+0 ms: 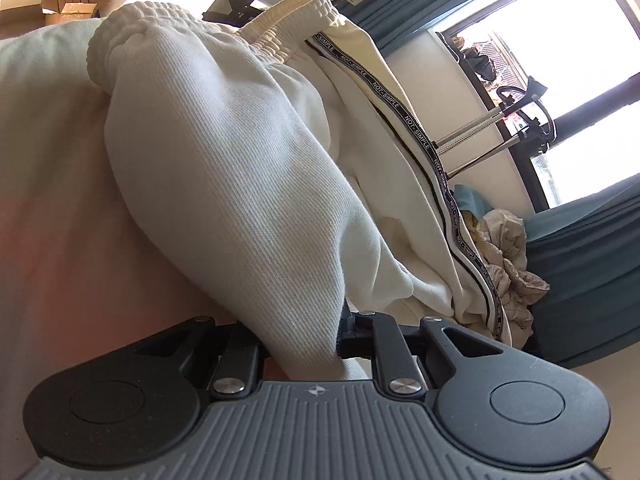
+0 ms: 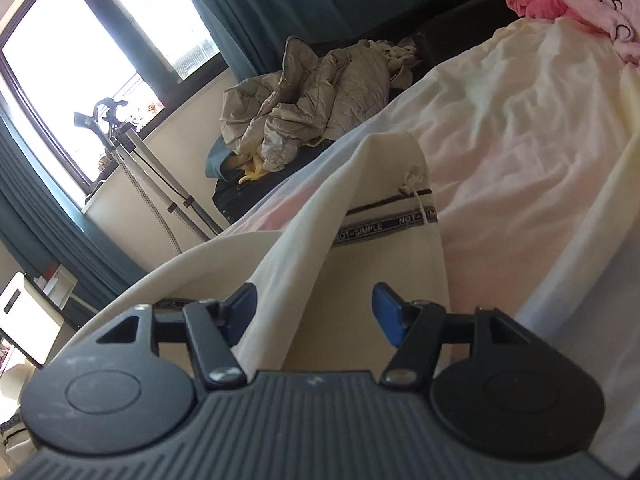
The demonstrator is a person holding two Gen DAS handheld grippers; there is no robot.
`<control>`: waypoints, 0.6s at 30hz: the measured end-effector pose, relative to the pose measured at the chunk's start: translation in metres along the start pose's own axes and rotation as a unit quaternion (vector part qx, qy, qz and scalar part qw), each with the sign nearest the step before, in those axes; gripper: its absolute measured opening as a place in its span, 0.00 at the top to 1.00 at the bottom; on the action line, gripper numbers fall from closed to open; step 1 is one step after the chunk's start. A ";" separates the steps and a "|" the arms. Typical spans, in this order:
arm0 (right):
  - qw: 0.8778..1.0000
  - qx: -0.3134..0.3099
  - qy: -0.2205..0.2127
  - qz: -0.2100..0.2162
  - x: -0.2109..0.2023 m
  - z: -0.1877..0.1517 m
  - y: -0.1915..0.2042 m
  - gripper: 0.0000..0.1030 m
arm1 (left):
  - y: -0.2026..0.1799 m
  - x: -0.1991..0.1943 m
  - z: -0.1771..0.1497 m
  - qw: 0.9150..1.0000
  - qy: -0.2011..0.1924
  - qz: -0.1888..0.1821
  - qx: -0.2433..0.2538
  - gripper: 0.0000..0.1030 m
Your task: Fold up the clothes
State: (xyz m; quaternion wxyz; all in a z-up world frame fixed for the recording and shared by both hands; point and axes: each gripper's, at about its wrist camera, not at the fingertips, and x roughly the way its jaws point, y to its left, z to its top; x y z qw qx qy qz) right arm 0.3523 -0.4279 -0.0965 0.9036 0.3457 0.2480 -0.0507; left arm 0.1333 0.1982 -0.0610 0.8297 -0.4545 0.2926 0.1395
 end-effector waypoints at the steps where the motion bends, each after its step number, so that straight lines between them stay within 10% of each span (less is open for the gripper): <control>1: 1.000 0.000 0.000 -0.004 0.012 0.009 0.000 0.39 | -0.002 0.001 0.000 1.000 -0.007 0.002 0.003 0.82; 3: 1.000 0.000 -0.001 -0.011 0.036 0.026 -0.001 0.46 | -0.005 0.001 0.002 1.000 -0.026 0.005 0.014 0.82; 7: 0.999 -0.025 0.009 -0.044 0.054 0.043 0.003 0.90 | -0.007 0.002 0.002 0.998 -0.056 0.003 0.018 0.83; 18: 0.992 -0.045 -0.114 -0.034 -0.099 0.063 0.035 0.94 | 0.009 -0.043 0.018 0.992 -0.068 -0.099 -0.035 0.84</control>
